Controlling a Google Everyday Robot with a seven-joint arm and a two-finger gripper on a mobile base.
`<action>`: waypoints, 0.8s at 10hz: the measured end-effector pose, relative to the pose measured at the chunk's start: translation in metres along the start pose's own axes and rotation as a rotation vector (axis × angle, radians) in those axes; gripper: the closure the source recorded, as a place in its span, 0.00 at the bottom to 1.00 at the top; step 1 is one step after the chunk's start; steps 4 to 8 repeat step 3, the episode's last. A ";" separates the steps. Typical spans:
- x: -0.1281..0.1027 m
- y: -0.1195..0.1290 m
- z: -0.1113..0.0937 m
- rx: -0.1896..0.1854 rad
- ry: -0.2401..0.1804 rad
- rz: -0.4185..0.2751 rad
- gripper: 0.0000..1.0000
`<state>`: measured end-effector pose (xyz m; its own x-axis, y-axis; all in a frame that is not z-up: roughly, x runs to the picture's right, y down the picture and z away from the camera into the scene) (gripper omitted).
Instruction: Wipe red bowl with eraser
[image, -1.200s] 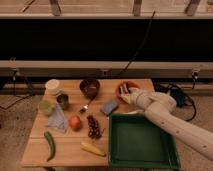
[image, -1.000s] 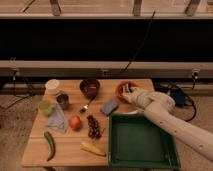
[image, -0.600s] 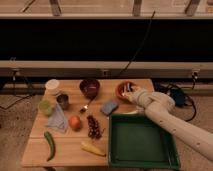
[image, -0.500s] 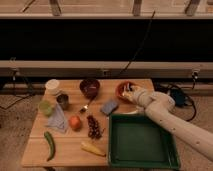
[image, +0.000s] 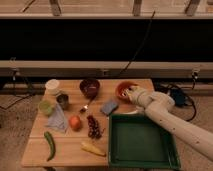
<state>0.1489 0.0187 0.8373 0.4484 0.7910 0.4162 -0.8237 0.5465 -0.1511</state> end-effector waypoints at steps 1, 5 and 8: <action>0.000 0.000 0.000 0.000 0.000 0.000 0.56; 0.000 0.000 0.000 -0.001 0.000 -0.001 0.56; 0.000 0.000 0.000 -0.001 0.000 -0.001 0.56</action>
